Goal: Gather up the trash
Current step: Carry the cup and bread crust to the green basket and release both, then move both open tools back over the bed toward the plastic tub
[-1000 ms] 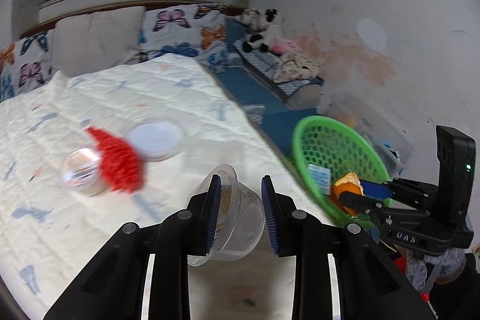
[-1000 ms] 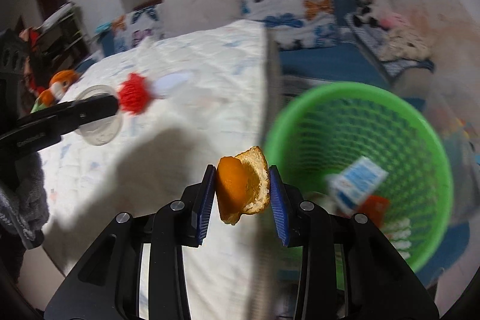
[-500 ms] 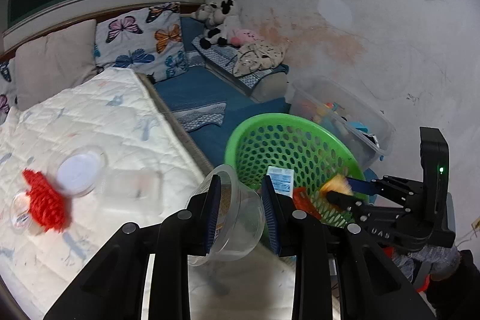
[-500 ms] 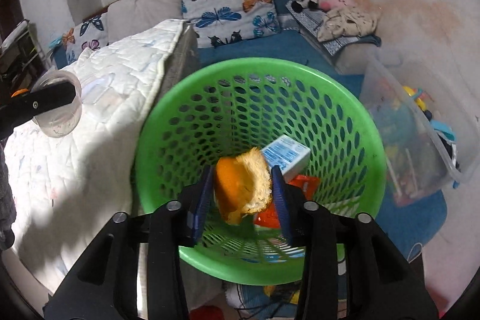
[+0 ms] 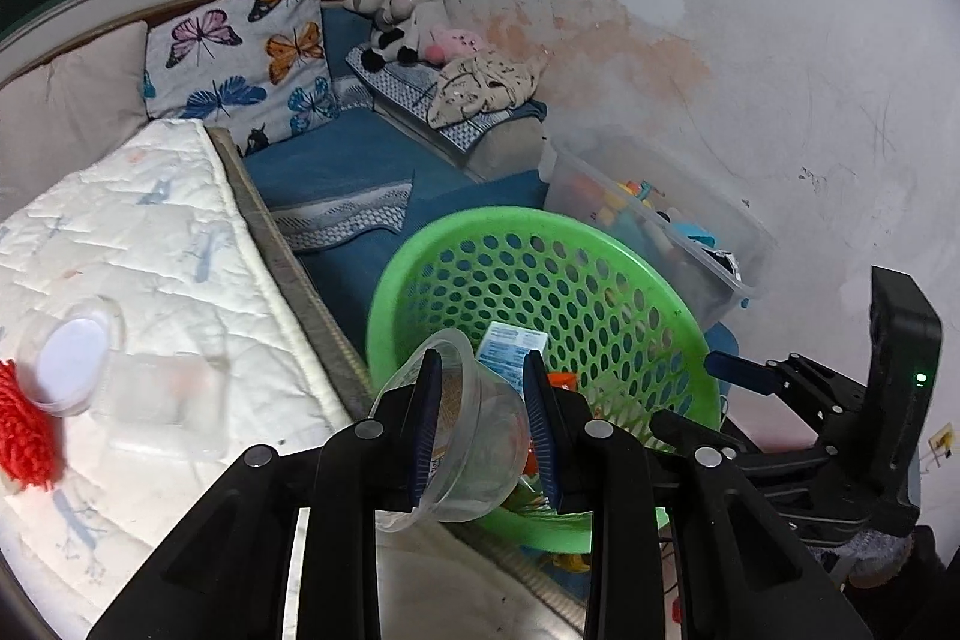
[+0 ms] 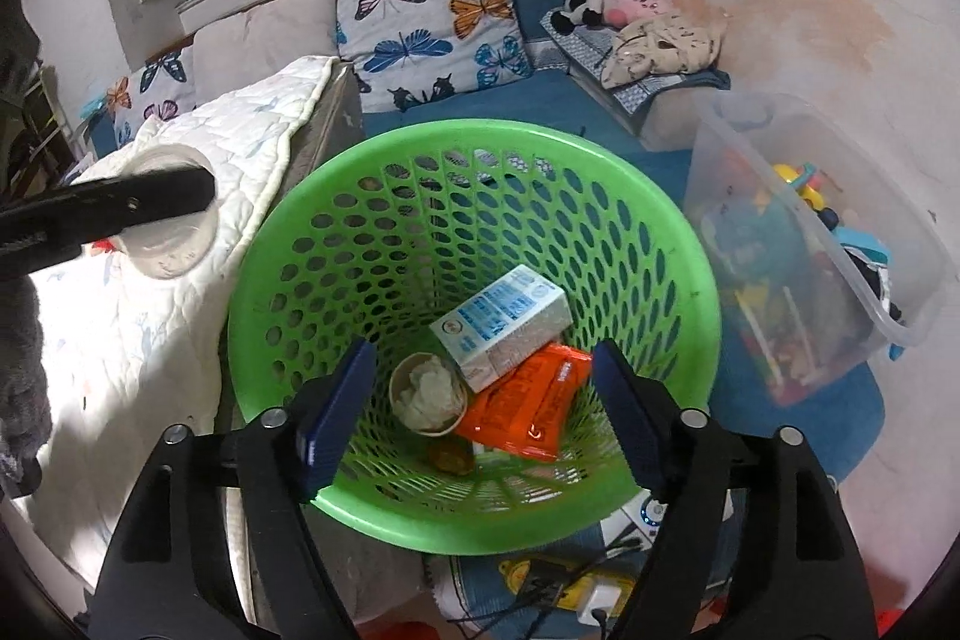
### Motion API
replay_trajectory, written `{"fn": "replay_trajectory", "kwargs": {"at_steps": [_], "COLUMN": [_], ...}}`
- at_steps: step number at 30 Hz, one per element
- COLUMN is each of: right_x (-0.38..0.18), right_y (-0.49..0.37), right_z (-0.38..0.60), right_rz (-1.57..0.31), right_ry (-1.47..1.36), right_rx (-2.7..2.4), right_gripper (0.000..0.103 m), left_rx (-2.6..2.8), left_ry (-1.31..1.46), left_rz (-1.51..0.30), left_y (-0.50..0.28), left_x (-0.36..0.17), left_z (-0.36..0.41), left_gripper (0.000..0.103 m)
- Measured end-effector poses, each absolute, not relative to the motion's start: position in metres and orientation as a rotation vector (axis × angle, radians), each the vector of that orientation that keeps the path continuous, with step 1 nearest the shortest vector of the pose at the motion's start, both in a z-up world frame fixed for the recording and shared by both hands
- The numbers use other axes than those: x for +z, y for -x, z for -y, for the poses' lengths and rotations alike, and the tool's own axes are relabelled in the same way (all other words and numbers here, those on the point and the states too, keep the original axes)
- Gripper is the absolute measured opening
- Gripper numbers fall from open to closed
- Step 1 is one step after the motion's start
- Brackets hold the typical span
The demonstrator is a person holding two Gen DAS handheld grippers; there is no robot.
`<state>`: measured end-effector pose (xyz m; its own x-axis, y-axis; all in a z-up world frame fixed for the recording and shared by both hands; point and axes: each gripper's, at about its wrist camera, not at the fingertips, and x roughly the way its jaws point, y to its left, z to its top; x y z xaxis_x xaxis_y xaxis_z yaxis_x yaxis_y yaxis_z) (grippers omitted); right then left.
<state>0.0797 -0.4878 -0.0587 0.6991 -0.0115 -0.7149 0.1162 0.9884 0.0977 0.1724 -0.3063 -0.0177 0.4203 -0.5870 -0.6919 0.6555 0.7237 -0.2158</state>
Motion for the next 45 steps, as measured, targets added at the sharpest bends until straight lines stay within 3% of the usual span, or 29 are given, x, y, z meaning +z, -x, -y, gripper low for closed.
{"fn": "replay_trajectory", "kwargs": {"at_steps": [7,10,12,23,32,45], "right_x": [-0.055,-0.053,-0.053,-0.050,-0.044,-0.034], "right_y": [-0.070,-0.066,-0.064,-0.073,-0.101,-0.155], "right_z": [0.492,0.491,0.491,0.473,0.423,0.328], "right_rz": [-0.763,-0.737,-0.723,-0.709,-0.732,-0.742], "right_ry": [-0.140,-0.148,-0.160,-0.198,-0.147,-0.058], "right_rx": [-0.081,-0.097,-0.110,-0.035,0.053,0.208], "right_gripper": [0.090,0.096,0.098,0.098,0.098,0.098], "left_rx": [-0.795,-0.802,-0.805,-0.765,-0.631,-0.368], "left_ry": [-0.099,-0.100,-0.097,-0.085,-0.065,-0.023], "left_rz": [-0.851,-0.856,-0.844,-0.807,-0.766,-0.754], "left_y": [-0.174,-0.173,-0.171,-0.164,-0.167,-0.195], "left_x": [-0.027,-0.030,-0.029,-0.019,-0.011,-0.015], "left_z": [0.320,0.323,0.322,0.284,0.205,0.076], "left_gripper": [0.028,0.035,0.047,0.055,0.063,0.064]}}
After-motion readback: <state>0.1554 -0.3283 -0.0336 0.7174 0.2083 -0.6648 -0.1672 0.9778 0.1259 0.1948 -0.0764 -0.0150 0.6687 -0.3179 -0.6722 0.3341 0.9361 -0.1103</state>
